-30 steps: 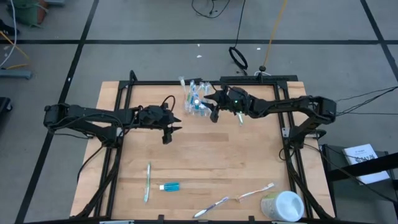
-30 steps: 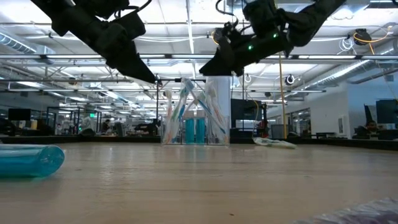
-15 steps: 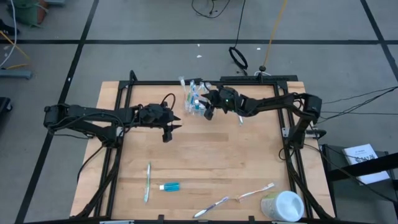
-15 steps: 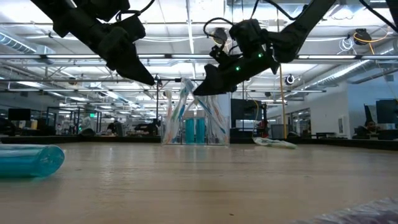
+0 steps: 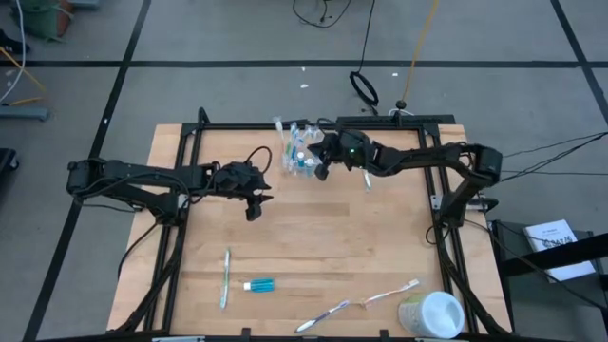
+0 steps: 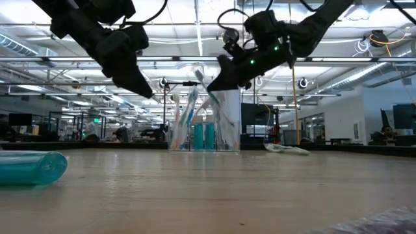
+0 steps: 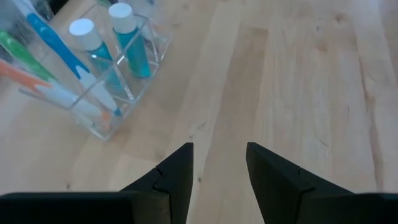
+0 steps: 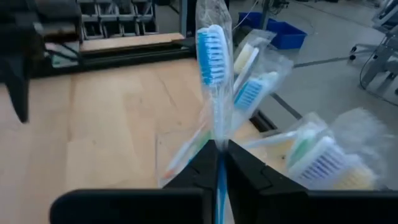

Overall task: Pick & Place toothbrushing station
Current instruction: Put the blue toothbrush into the transparent organizer

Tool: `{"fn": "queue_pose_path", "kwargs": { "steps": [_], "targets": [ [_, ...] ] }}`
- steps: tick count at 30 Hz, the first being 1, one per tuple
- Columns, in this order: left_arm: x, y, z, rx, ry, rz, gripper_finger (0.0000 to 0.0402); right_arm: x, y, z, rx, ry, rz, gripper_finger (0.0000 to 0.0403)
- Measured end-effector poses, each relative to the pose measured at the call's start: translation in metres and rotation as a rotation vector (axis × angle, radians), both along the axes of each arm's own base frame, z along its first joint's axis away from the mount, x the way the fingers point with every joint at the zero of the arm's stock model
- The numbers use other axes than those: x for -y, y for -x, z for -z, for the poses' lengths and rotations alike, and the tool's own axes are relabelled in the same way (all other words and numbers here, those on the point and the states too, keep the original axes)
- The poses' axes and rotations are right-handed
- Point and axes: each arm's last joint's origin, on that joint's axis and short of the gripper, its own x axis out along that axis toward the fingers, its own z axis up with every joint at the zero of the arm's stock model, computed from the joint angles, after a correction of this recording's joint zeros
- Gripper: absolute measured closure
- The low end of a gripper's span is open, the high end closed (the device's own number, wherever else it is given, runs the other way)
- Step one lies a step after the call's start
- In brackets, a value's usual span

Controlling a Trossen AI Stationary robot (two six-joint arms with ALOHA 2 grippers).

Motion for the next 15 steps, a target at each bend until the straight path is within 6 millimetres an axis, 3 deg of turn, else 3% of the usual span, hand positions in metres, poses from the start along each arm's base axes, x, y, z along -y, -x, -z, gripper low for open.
{"fn": "queue_pose_path", "kwargs": {
  "steps": [5,11,15],
  "targets": [
    [0.004,0.0,0.0,-0.004,0.015,0.004,0.025,-0.007,0.019,-0.017,0.12,-0.055,0.026,0.04],
    [0.009,-0.001,0.0,0.005,0.01,0.019,0.025,-0.016,0.045,0.004,0.3,-0.052,0.077,0.0402],
    [0.01,-0.004,-0.004,0.049,0.002,0.027,0.025,-0.019,0.055,0.02,0.4,0.057,0.066,0.0402]
  ]
}}
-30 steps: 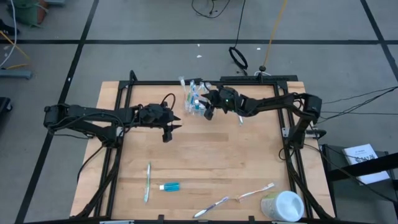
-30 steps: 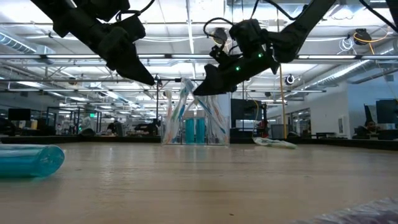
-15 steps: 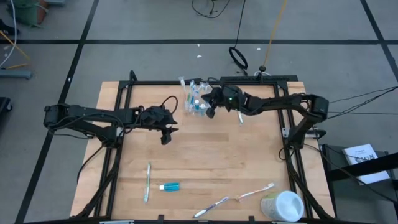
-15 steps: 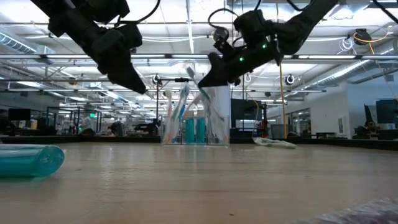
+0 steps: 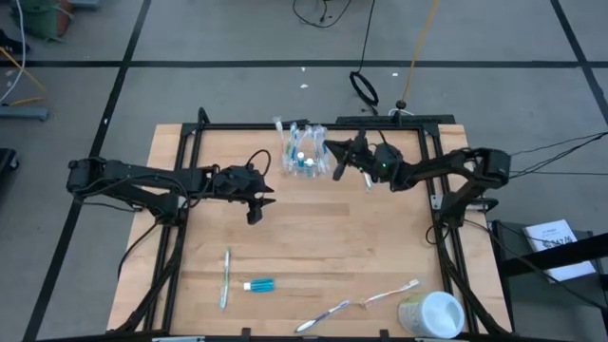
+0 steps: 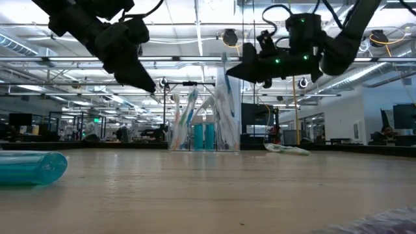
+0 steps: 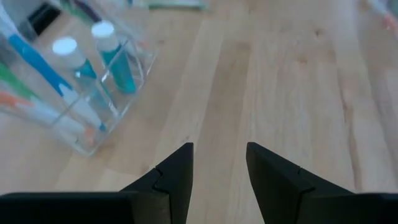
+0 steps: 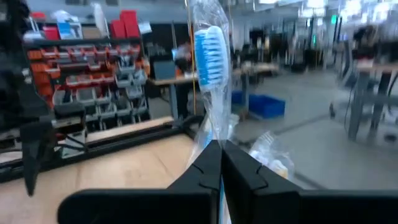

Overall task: Pick & Place toothbrushing station
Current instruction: Put the blue toothbrush into the transparent organizer

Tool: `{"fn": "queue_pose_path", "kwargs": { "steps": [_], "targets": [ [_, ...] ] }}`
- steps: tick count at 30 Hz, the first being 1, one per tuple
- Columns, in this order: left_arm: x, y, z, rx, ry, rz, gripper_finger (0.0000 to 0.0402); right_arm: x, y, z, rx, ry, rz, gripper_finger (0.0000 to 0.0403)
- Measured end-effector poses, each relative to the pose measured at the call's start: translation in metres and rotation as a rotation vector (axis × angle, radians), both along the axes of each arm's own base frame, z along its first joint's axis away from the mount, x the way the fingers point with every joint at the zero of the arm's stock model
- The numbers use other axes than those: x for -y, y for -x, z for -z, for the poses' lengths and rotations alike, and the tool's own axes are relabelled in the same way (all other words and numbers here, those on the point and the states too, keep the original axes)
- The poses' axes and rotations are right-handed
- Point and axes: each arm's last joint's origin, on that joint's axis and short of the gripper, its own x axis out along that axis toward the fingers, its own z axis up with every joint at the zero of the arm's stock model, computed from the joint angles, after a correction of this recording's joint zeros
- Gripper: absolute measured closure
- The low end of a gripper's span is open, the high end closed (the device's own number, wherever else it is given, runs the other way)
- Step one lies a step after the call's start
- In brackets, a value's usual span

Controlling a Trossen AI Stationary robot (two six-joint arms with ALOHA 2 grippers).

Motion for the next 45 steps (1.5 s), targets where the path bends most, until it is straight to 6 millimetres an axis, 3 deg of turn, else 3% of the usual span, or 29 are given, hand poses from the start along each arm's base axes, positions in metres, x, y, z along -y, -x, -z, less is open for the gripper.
{"fn": "queue_pose_path", "kwargs": {
  "steps": [4,9,24,32,38,45],
  "targets": [
    [0.0,-0.005,-0.007,0.093,-0.005,-0.002,0.025,0.001,-0.002,0.007,0.059,0.053,0.003,0.0403],
    [0.0,-0.008,-0.013,0.163,-0.005,-0.004,0.025,0.001,-0.007,0.028,-0.033,-0.004,0.0,0.0403],
    [0.008,-0.008,-0.012,0.151,0.009,0.024,0.025,-0.013,-0.011,0.048,-0.2,-0.081,0.078,0.0403],
    [0.027,-0.009,-0.012,0.147,-0.022,0.128,0.025,-0.017,-0.011,0.058,-0.277,-0.152,0.078,0.0403],
    [0.05,-0.006,-0.011,0.141,0.028,0.194,0.025,-0.018,-0.01,0.054,-0.269,-0.144,0.078,0.0396],
    [0.078,0.0,-0.009,0.106,0.242,0.169,0.025,-0.019,-0.005,0.044,-0.268,-0.202,0.084,0.0356]
  ]
}}
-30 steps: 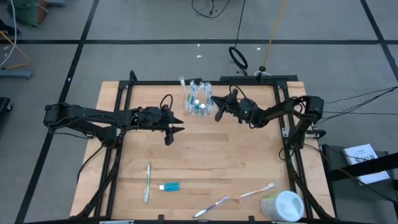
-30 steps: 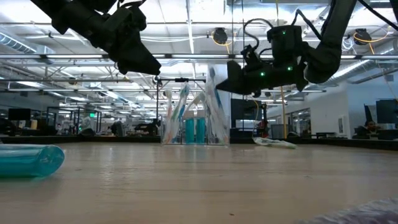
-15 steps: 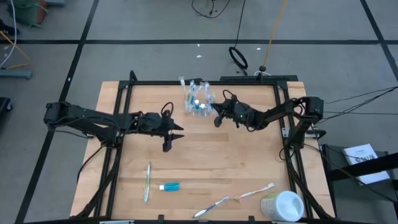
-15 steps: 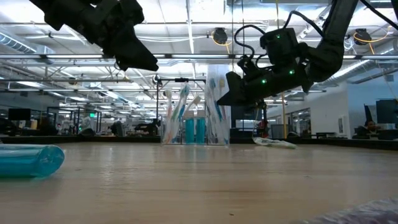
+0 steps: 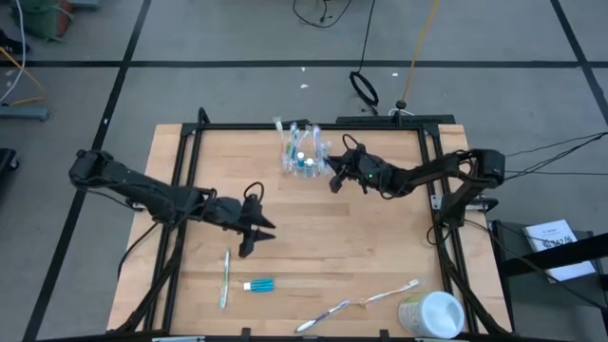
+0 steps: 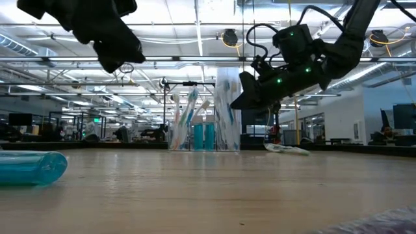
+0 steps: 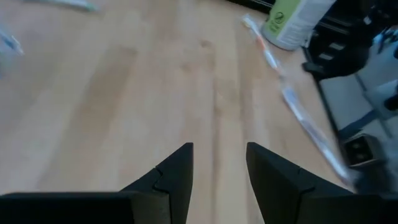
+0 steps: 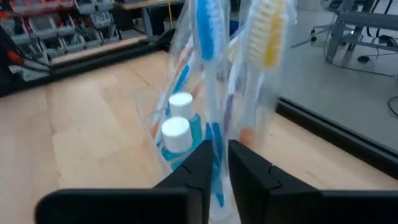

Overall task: Pick & Place toothbrushing station
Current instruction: Put the blue toothbrush into the transparent organizer, then put the blue mouthwash into the transparent organizer

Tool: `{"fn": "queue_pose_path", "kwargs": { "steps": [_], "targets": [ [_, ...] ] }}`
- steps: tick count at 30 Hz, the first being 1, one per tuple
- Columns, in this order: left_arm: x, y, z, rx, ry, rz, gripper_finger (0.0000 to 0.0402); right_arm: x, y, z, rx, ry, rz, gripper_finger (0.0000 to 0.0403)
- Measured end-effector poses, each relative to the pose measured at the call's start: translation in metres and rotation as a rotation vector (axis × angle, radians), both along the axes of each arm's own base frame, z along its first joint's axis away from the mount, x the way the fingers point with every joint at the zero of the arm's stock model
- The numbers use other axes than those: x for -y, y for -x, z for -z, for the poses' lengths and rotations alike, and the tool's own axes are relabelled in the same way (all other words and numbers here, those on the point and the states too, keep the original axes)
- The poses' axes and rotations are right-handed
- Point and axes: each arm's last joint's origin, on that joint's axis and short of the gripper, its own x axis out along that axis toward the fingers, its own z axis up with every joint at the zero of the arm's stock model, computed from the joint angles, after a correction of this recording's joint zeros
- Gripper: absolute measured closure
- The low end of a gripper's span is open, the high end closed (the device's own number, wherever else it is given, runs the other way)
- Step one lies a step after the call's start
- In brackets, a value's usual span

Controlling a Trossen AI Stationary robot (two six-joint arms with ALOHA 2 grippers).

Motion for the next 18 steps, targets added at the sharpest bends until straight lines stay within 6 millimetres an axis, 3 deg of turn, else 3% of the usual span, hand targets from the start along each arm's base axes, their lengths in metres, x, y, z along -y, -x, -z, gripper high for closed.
{"fn": "queue_pose_path", "kwargs": {
  "steps": [11,18],
  "targets": [
    [0.037,0.011,0.006,-0.059,0.116,-0.017,0.0249,-0.002,0.006,-0.019,0.035,0.015,0.0,0.0294],
    [0.086,0.018,0.037,-0.152,0.092,0.005,0.0249,-0.002,0.006,-0.019,0.025,0.032,-0.009,0.0282]
  ]
}}
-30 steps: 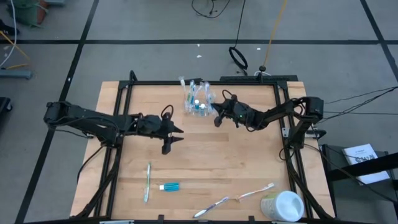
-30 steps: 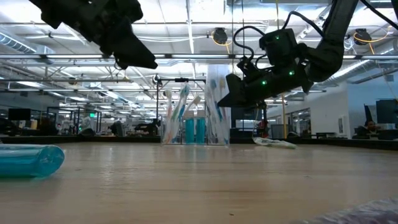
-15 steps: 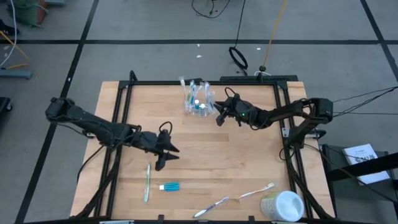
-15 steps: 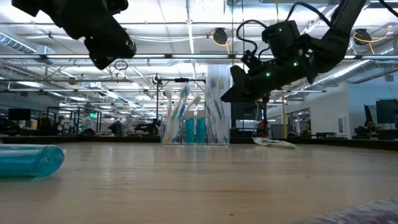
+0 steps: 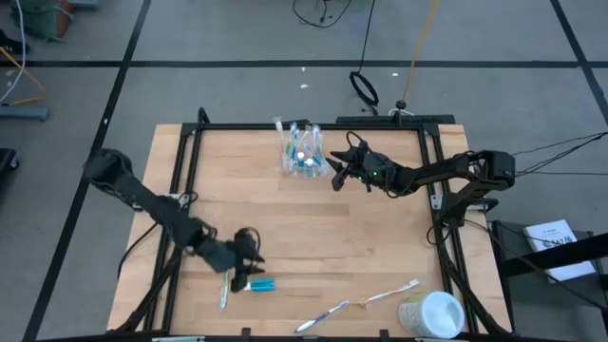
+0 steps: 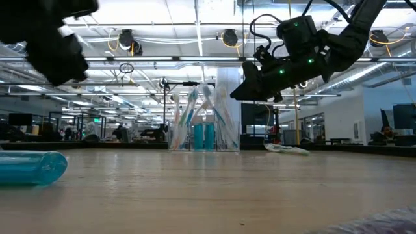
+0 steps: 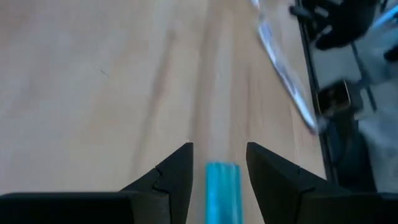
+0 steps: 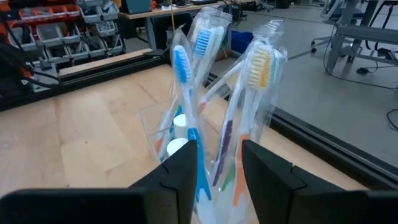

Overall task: Pick & Place toothbrushing station
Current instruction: Put the blue mouthwash into the transparent organizer

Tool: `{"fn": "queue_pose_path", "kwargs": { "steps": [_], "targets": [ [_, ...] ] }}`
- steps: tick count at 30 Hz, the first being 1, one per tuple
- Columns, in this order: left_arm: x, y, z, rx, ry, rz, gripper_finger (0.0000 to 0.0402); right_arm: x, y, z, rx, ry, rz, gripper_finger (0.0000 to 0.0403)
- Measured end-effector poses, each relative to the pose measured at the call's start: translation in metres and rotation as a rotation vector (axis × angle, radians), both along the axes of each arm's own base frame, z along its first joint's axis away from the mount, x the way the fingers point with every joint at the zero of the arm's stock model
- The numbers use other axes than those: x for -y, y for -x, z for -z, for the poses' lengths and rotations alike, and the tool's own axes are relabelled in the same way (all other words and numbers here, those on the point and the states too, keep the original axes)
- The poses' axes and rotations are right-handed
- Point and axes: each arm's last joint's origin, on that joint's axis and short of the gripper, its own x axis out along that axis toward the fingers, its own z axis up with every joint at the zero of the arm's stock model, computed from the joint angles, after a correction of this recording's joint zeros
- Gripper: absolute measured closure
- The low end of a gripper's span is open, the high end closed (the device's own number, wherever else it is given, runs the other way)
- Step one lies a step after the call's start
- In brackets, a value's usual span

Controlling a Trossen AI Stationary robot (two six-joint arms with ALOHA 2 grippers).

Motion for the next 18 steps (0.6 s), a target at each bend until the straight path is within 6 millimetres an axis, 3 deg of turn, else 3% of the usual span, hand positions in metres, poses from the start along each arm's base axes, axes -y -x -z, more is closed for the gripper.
{"fn": "queue_pose_path", "kwargs": {
  "steps": [7,18],
  "targets": [
    [0.036,0.015,0.033,-0.087,-0.09,0.102,0.0249,-0.003,-0.002,0.0,0.018,-0.039,-0.086,0.0292],
    [0.055,0.032,0.063,-0.191,-0.096,0.032,0.0249,-0.005,-0.002,-0.001,0.081,-0.147,-0.128,0.0316]
  ]
}}
